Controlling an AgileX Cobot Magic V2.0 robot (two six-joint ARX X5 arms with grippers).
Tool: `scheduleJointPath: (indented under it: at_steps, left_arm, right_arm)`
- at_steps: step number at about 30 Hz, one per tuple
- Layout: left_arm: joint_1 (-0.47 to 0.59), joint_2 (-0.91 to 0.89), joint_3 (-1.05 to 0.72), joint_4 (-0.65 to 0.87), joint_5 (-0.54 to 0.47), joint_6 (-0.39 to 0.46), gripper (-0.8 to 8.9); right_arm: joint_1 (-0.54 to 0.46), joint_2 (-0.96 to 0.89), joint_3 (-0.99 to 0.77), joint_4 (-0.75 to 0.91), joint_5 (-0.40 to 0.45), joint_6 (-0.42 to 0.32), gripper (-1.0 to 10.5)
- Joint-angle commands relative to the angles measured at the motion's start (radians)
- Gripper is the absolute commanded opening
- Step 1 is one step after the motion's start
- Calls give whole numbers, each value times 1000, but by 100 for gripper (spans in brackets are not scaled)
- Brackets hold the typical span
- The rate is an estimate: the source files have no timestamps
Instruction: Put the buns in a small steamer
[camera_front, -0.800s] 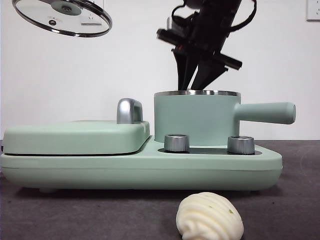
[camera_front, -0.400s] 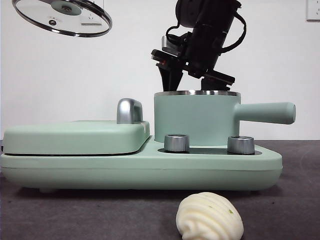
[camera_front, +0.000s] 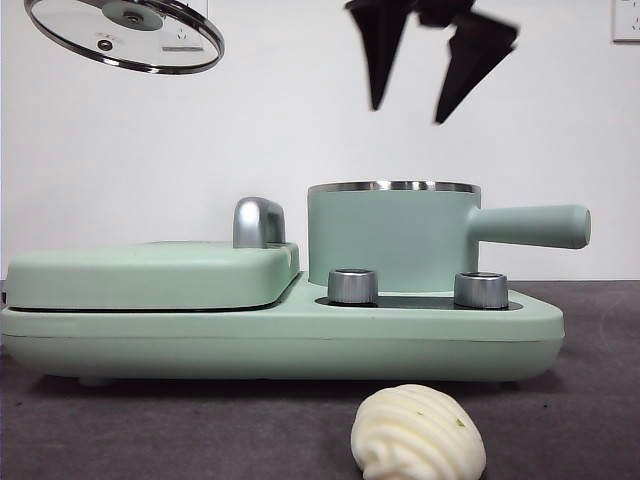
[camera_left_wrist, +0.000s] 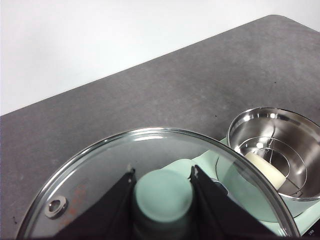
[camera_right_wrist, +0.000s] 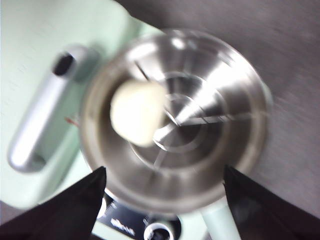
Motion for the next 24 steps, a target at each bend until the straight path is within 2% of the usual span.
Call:
scheduleJointPath:
  at_steps: [1,10,17,20,24]
  left_arm:
    - [-3,-7,20,26,2,6,10]
    - [-3,-8,20,26,2,5,10]
    - [-4,-8,20,25,2,5,10]
    - [-3,-8,20,25,2,6,10]
    - [-3,-8,20,25,2,6,10]
  right_arm:
    - [40,-69,-36,9,13,-13,361]
    - [206,-403,-317,101,18,1,359]
    - [309,-581,-578,227,41,9,360]
    - [356,-668,-740,337,40,-41,360]
    - [404,-765,-942,446,10,-150,360]
